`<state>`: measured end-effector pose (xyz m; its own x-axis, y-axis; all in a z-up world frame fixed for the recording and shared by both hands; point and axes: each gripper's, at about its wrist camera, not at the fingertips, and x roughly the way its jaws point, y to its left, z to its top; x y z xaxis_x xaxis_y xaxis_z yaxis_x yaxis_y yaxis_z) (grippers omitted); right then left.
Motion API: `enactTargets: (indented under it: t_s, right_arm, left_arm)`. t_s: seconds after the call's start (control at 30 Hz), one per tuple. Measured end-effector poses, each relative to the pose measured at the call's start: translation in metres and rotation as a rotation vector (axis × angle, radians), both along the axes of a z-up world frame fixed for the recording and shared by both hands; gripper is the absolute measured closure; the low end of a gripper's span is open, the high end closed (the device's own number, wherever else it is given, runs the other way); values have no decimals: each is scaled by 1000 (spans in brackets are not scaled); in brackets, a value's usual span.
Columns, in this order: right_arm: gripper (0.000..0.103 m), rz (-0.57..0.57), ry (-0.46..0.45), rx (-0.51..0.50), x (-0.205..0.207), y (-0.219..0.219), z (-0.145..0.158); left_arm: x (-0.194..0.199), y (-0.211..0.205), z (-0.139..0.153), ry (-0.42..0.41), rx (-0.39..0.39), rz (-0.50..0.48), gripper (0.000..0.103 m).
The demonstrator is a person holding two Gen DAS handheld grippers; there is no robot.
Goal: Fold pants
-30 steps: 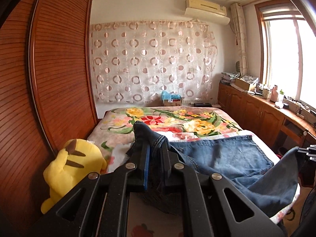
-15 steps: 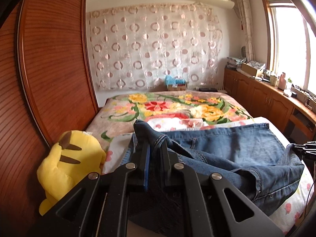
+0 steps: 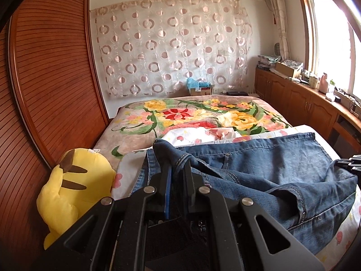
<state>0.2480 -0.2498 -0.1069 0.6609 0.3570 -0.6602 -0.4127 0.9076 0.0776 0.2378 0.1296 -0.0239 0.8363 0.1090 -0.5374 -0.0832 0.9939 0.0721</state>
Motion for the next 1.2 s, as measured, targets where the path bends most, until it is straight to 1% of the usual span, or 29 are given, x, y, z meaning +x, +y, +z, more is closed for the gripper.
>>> enactTargets:
  t_s: [0.03,0.07,0.13,0.17,0.27,0.33,0.37,0.4,0.43,0.57,0.67,0.77,0.83,1.0,1.07,1.1,1.13,1.2]
  right_arm:
    - [81,-14,-15,-5,-1,-1,4]
    - [79,-27,-29,-4,-1,-4,9]
    - [71,-39,-45,24,-4,-10,17]
    - [69,-48,-49,39,-5,-14,21]
    - [68,-46,-61,50,-19,-22,29]
    - [66,-52,-65,53,-29,-29,27]
    - [64,-55,-60,54,-35,-34,25]
    - [59,-61,-56,50,-40,-38,22]
    - [56,-71,-50,42,-44,-41,19]
    - [55,-88,0,31,-55,-49,4]
    - [55,-83,45,52,-57,-49,-6]
    - [55,-72,73,63,-53,-46,-13]
    - [55,-59,94,100,-49,-46,-15]
    - [56,-56,143,111,-33,-44,-22]
    - [58,-52,144,121,-32,-45,-22]
    - [70,-46,138,120,-33,-45,-18]
    - [80,-38,127,117,-36,-44,-15]
    - [88,-17,90,117,-39,-46,-5]
  left_arm:
    - [3,1,-2,7,1,3,94]
    - [7,3,-3,14,-2,5,94]
    - [13,6,-7,29,-16,15,94]
    - [15,7,-8,33,-19,18,94]
    - [18,9,-10,37,-20,17,94]
    - [20,9,-12,40,-18,15,94]
    - [21,9,-13,41,-16,15,94]
    - [21,9,-13,41,-17,15,94]
    - [21,9,-13,41,-18,15,94]
    - [21,8,-12,40,-18,16,94]
    - [22,8,-12,42,-19,16,94]
    - [22,8,-14,45,-16,17,94]
    - [25,8,-16,50,-14,16,94]
    - [29,9,-18,53,-1,11,94]
    - [28,9,-18,53,-4,12,94]
    - [28,10,-18,52,-4,12,94]
    - [29,10,-17,51,-3,13,94]
    - [30,11,-14,39,-2,18,94]
